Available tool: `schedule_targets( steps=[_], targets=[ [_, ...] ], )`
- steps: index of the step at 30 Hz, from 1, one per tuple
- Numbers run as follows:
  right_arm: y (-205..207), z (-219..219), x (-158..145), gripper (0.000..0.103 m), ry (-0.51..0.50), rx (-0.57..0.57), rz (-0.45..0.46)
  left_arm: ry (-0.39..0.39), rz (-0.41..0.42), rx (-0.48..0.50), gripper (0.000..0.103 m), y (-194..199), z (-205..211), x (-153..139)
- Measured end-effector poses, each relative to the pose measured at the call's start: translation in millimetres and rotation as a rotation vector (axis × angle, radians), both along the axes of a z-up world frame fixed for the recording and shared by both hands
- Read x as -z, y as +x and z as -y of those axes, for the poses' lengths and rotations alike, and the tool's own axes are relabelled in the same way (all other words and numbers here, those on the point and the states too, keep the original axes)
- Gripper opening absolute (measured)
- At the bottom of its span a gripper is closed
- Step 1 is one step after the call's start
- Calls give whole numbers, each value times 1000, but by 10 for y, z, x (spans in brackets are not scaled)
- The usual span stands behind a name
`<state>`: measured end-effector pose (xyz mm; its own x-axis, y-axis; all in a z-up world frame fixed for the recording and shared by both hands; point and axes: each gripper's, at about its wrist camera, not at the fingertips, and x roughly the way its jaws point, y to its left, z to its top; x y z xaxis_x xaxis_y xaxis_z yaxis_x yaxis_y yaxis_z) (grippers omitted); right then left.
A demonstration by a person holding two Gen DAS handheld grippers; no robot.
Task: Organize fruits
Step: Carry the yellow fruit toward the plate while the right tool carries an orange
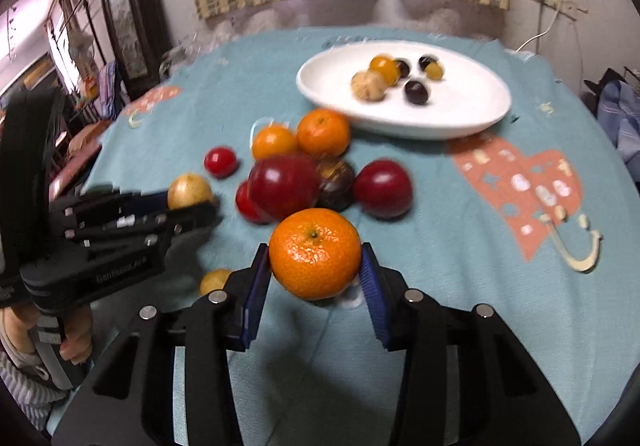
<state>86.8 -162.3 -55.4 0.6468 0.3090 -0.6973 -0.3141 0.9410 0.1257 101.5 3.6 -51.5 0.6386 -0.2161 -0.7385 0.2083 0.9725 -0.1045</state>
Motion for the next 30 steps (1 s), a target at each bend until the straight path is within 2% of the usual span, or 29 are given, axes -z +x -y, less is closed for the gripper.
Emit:
schedule_targets(
  steps=[6, 11, 17, 21, 25, 30],
  targets=[
    [42, 120, -48, 45, 16, 38, 1, -3, 24, -5, 36, -54, -19, -50],
    [8, 219, -188, 45, 46, 61, 43, 9, 53, -7, 36, -112, -21, -119],
    [83, 379, -356, 45, 93, 96, 56, 3, 84, 10, 36, -74, 25, -332],
    [334, 462, -579, 45, 56, 134, 89, 16, 92, 21, 36, 212, 126, -534],
    [691, 584, -693, 45, 84, 189, 100, 12, 114, 28, 36, 627, 331, -699],
    [1166, 652, -544, 45, 106, 225, 58, -23, 89, 34, 36, 1129, 540, -694]
  ],
)
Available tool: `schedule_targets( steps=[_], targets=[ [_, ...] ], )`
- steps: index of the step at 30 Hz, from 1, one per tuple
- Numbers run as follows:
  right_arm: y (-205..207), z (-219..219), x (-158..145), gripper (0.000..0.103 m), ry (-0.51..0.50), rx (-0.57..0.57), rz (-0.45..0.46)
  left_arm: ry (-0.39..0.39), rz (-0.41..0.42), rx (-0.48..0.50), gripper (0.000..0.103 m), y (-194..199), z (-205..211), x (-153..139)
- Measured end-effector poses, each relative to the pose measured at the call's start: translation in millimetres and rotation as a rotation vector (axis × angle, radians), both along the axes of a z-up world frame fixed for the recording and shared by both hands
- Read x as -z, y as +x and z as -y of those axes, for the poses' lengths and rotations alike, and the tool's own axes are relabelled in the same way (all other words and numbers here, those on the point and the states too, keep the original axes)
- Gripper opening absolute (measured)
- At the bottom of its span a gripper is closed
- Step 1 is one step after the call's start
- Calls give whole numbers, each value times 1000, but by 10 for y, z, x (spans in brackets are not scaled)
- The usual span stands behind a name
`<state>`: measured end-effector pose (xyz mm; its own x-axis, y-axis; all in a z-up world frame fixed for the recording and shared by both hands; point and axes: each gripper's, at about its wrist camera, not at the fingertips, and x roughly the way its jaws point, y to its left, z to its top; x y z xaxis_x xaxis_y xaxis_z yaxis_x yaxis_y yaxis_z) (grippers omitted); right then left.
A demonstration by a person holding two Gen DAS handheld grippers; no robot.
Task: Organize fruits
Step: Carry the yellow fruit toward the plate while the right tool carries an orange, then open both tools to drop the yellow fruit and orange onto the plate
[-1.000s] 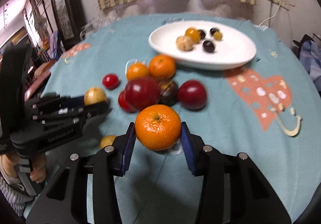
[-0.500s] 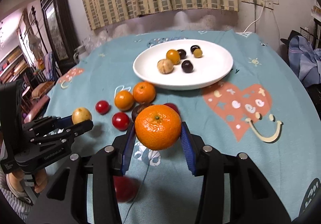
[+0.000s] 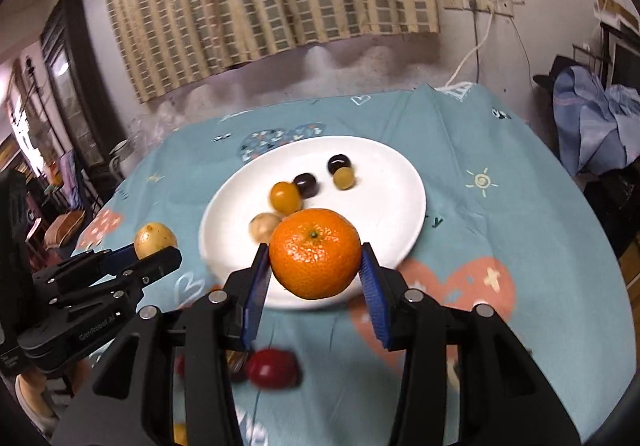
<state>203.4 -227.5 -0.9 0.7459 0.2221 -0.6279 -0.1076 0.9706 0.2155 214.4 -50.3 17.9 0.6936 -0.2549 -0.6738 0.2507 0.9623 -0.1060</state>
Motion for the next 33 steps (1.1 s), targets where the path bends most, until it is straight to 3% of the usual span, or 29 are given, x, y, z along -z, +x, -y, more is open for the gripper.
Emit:
schedule_targets(
  steps=[4, 5, 6, 8, 13, 15, 17, 25, 28, 33],
  targets=[
    [287, 7, 207, 47, 48, -21, -61, -13, -39, -11, 41, 358, 81, 128],
    [309, 20, 232, 63, 63, -15, -68, -19, -47, -12, 52, 408, 80, 156],
    [297, 39, 234, 72, 75, -1, -59, -23, -43, -16, 56, 432, 70, 169],
    [205, 83, 141, 76, 78, 7, 18, -14, -30, -28, 57, 430, 48, 163],
    [-102, 120, -216, 76, 112, -21, 100, -43, -36, -60, 59, 219, -165, 86],
    [-301, 92, -342, 80, 117, -36, 114, -28, -13, -90, 65, 17, -304, 35],
    [-468, 58, -385, 91, 120, -38, 131, -14, 7, -124, 69, -176, -442, 10],
    [-1017, -61, -91, 92, 120, -60, 97, -23, -21, -231, 71, -844, -897, 323],
    [-1063, -109, 28, 92, 93, -70, 68, 12, -48, -224, 71, -850, -870, 475],
    [-1040, -146, 58, 92, 70, -73, 62, 67, -11, -191, 71, -858, -740, 485]
  ],
)
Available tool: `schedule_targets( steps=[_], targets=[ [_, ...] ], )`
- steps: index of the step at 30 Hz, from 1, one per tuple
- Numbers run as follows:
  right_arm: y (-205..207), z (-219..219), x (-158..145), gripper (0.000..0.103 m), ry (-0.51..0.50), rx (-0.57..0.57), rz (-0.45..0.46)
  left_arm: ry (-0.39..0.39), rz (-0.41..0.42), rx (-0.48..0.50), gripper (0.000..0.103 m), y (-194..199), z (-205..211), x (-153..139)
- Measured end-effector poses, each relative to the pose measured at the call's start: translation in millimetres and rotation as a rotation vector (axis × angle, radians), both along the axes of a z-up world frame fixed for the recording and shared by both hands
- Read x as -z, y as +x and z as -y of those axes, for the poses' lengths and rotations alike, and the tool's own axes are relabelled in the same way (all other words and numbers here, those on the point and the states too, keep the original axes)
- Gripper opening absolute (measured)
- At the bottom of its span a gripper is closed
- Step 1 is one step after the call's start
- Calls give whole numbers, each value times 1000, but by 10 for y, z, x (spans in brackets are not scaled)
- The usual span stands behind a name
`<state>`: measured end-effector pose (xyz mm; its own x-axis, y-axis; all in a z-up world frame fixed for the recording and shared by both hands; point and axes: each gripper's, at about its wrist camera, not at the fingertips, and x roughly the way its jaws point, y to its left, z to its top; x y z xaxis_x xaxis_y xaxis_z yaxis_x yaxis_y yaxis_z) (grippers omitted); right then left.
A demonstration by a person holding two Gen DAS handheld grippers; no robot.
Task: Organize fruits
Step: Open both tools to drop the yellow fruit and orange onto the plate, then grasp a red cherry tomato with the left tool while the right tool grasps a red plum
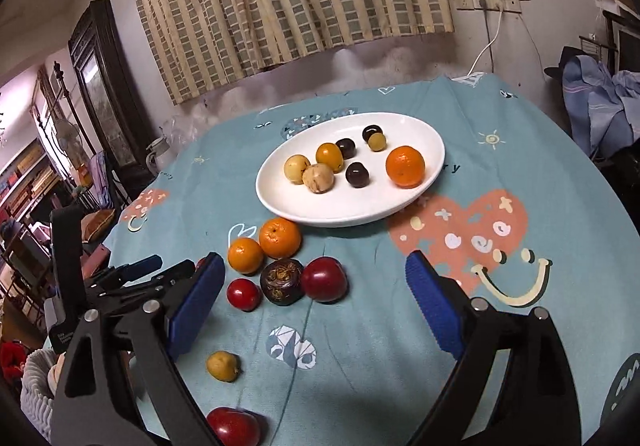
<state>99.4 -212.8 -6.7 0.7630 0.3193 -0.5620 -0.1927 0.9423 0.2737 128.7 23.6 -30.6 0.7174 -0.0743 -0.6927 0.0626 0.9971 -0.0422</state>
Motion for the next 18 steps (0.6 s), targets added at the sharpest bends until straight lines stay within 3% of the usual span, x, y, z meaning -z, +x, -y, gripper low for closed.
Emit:
schedule_targets(
  steps=[10, 12, 14, 16, 18],
  targets=[
    [35, -22, 70, 92, -23, 5, -29, 79, -56, 51, 69, 189, 250, 161],
    [40, -33, 80, 92, -31, 4, -32, 60, -61, 52, 65, 218, 241, 164],
    [41, -36, 89, 92, -34, 4, -32, 40, -76, 57, 47, 248, 229, 185],
    [42, -39, 89, 92, -37, 6, -31, 14, -104, 60, 36, 296, 201, 231],
    [44, -42, 102, 92, -45, 8, -32, -3, -115, 59, 35, 312, 186, 252]
  ],
)
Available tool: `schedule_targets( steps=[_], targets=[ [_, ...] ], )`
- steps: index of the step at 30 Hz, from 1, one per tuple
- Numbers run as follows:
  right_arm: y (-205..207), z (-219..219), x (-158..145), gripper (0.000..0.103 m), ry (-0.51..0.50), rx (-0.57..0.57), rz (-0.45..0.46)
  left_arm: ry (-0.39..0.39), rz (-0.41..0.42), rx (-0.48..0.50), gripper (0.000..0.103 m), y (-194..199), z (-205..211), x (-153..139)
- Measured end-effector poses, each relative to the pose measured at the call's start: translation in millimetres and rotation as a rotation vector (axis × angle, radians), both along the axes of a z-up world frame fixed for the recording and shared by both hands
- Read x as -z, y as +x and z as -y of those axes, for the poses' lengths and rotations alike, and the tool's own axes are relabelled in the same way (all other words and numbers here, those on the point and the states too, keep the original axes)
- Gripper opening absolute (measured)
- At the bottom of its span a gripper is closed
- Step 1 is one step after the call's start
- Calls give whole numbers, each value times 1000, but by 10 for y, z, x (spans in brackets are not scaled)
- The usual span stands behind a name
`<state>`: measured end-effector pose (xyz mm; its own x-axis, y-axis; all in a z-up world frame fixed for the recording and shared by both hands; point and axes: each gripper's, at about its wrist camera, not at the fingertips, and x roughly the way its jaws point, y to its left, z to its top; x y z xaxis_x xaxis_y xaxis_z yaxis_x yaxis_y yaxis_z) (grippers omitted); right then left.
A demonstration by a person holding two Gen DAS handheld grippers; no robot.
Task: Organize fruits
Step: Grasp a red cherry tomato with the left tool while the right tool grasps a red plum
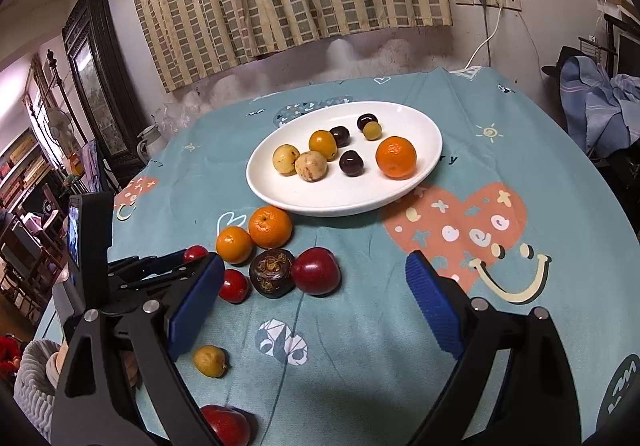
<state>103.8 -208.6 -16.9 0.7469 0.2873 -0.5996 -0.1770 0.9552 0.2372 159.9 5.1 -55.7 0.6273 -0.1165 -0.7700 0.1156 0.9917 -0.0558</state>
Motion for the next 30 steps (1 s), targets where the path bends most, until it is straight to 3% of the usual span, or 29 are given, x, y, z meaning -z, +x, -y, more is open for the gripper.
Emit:
schedule_targets(
  steps=[3, 5, 10, 14, 23, 30],
  targets=[
    [19, -2, 27, 92, -11, 5, -4, 5, 2, 4, 34, -6, 12, 6],
    [38, -4, 53, 92, -25, 10, -5, -3, 7, 7, 28, -17, 4, -2],
    [101, -50, 173, 92, -97, 11, -22, -1, 29, 16, 28, -154, -8, -73],
    [178, -112, 307, 77, -149, -6, -56, -8, 55, 22, 28, -239, -15, -154],
    [336, -295, 435, 63, -217, -33, -69, -7, 41, 36, 28, -225, -3, -124],
    [496, -283, 574, 50, -143, -58, -148, -2, 24, 46, 28, -206, 25, -77]
  ],
)
